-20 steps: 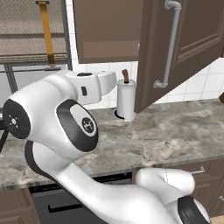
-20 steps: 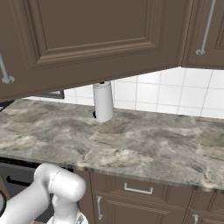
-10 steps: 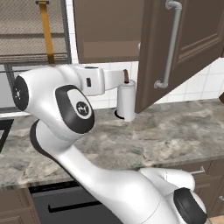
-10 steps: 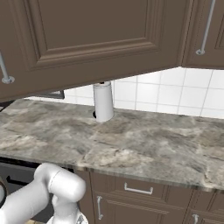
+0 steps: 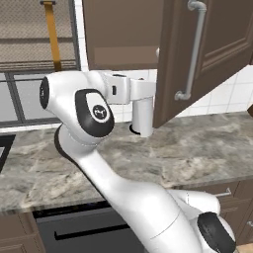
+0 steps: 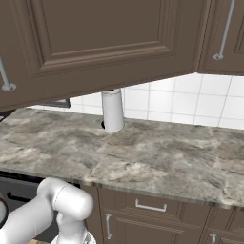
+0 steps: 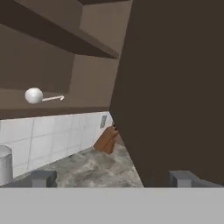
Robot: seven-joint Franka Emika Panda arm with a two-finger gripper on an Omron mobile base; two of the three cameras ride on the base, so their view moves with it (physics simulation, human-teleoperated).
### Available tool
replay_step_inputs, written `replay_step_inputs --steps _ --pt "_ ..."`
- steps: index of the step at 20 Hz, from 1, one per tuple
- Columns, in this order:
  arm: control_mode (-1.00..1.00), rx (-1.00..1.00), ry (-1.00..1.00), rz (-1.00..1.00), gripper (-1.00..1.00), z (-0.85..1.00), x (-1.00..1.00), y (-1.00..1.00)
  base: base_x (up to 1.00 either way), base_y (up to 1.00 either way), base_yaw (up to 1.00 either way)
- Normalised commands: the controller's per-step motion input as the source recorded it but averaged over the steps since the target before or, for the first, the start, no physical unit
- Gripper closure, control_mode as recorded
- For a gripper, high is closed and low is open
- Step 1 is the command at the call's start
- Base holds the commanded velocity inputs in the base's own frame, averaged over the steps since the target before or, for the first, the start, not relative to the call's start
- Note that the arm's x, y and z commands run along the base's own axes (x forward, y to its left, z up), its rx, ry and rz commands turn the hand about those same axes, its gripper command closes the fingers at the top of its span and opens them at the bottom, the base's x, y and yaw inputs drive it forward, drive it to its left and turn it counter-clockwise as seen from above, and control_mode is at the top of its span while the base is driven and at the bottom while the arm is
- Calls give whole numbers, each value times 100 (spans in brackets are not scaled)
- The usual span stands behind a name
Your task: Open the cabinet and move the ladle to the pot. Then close the cabinet.
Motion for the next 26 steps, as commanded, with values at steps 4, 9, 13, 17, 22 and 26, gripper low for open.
replay_step_inputs --steps 4,9,13,17,22,26 --pt "-100 0 0 -29 -100 0 -10 -71 0 0 0" --pt "-100 0 -5 -36 -100 0 -96 -69 0 0 0" --pt "-100 0 0 -38 -100 0 -81 -96 0 0 0" --pt "-100 0 1 -27 -100 0 -40 -100 0 0 0" --pt "-100 0 0 -12 -100 0 -29 -100 0 0 0" --pt "-100 0 0 0 -100 0 -35 -100 0 0 0"
